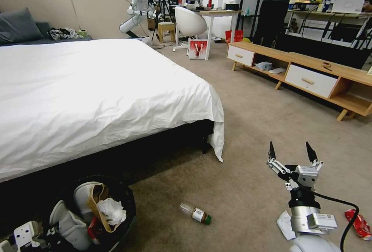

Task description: Pick up the trash bin and place the garbage on the floor into it.

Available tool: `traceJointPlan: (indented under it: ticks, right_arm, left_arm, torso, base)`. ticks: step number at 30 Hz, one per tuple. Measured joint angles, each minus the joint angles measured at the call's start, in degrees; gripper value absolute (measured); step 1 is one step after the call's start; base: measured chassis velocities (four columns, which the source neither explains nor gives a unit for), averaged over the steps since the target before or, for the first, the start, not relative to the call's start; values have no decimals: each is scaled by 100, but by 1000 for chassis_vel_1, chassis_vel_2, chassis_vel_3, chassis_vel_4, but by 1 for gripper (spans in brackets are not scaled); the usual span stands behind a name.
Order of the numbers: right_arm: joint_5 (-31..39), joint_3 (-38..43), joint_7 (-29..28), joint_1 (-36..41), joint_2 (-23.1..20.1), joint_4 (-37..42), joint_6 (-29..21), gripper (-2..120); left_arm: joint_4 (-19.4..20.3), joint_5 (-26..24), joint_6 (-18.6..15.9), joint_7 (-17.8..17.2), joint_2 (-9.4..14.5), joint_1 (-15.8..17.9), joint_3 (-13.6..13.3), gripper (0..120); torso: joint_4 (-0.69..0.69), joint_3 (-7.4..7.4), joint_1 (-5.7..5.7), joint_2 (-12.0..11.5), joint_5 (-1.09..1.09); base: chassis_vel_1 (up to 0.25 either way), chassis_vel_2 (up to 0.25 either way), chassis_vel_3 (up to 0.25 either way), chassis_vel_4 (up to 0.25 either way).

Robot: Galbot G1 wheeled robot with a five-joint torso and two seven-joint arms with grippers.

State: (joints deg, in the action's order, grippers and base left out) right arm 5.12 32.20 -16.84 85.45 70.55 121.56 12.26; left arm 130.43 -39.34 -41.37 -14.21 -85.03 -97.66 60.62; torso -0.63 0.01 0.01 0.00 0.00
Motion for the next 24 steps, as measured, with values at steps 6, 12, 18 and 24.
traceJointPlan:
  ticks: [6,12,18,24]
  right_arm:
    - [4,7,0,-7,-18,-7,0,100]
    - [8,7,23,-19,-49,-16,4,100]
    - [340,-154,117,-125,-586,169,-274,100]
    - [1595,-767,-425,-714,-1468,358,-1224,100]
  left_arm:
    - [0,2,0,4,-4,-2,0,3]
    - [-3,11,-1,19,-5,-17,3,3]
    - [-11,31,0,26,-6,-9,-7,3]
    - [-7,49,-4,27,-41,8,-13,3]
  torso:
    - [0,0,0,0,0]
    - [0,0,0,0,0]
    - [-1,0,0,0,0]
    - [0,0,0,0,0]
  base:
    - [0,0,0,0]
    - [0,0,0,0]
    - [0,0,0,0]
    - [0,0,0,0]
